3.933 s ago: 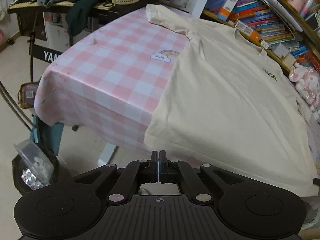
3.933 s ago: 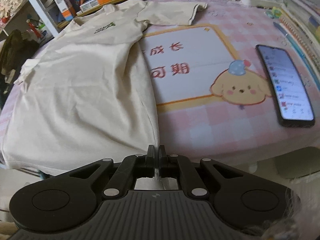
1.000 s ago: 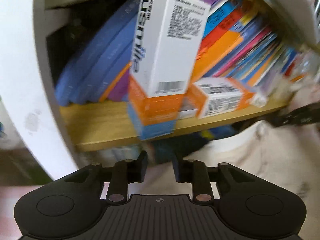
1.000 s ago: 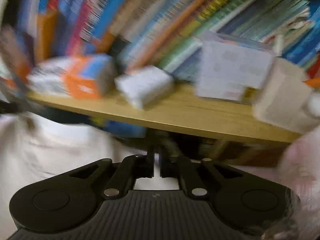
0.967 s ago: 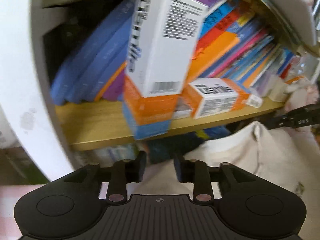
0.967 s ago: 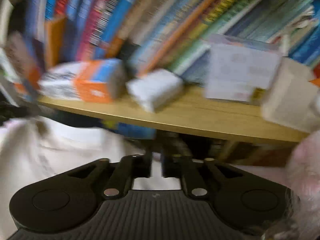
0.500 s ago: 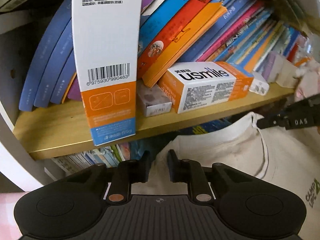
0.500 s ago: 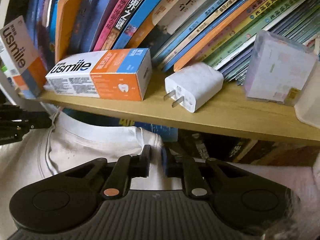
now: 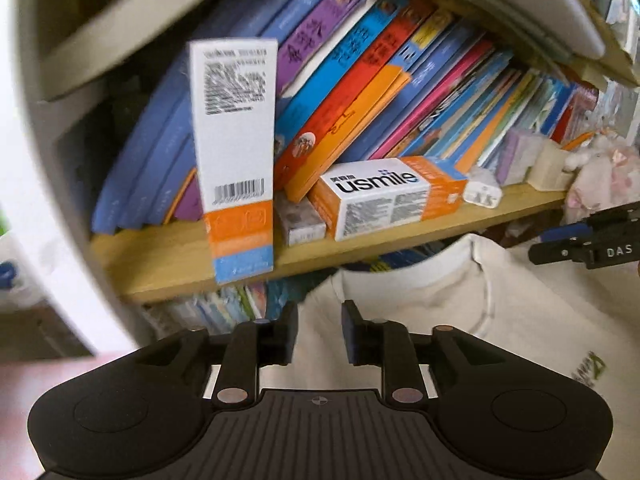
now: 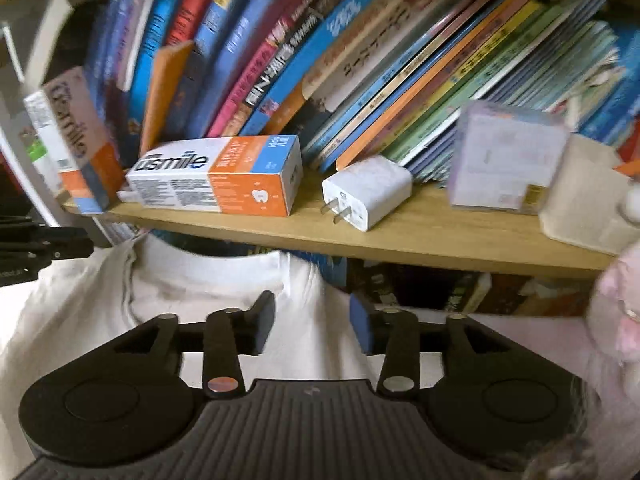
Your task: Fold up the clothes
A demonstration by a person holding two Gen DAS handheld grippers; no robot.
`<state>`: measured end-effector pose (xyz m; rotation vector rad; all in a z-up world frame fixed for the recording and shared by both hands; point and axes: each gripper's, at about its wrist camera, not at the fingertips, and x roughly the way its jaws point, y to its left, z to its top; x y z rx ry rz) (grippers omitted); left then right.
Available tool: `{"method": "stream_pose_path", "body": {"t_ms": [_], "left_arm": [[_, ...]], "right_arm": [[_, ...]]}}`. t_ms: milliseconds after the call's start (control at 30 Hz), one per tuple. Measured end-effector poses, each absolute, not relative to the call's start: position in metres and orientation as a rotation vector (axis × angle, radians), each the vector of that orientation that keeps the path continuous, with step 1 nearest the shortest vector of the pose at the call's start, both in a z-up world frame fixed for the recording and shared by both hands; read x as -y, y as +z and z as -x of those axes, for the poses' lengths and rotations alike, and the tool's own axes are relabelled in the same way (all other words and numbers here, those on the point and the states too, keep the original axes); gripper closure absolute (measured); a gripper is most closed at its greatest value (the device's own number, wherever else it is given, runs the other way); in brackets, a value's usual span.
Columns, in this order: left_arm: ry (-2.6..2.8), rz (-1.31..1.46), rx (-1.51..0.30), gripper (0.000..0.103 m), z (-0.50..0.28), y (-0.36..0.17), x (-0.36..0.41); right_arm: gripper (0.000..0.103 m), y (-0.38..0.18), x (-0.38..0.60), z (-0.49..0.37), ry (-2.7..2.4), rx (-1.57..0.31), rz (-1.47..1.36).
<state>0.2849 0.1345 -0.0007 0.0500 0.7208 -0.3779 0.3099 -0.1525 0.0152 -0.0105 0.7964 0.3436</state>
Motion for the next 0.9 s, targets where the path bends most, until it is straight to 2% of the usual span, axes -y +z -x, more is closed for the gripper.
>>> {"method": "stream_pose_path", "body": {"t_ms": [100,233,400,533,667,900], "left_arm": [[-0.354,-0.039,-0.704,0.059,-0.245,0.007,-0.134],[-0.327,-0.045,-0.702,0.053,-0.193,0.013,-0.129],[-0.269,-0.034,-0.713,0.036,-0.134,0.019,-0.118],[-0.224,-0.025,-0.718,0.030,-0.089,0.024,-0.111],[-0.188,-0.021,-0.700,0.022,-0.049,0.031,-0.105],[-0.125,0.031,-0.677,0.017,0.011,0.037,-0.098]], "right_arm": [[0.044,0.022,0.157,-0.282,0.347,-0.769,0.008],[0.036,0.030,0.168,-0.244,0.351,-0.745,0.023],[0.021,0.040,0.176,-0.196,0.350,-0.723,0.034],[0.012,0.047,0.182,-0.152,0.341,-0.706,0.048],[0.007,0.049,0.189,-0.112,0.319,-0.694,0.061],[0.003,0.053,0.205,-0.044,0.290,-0.661,0.050]]}}
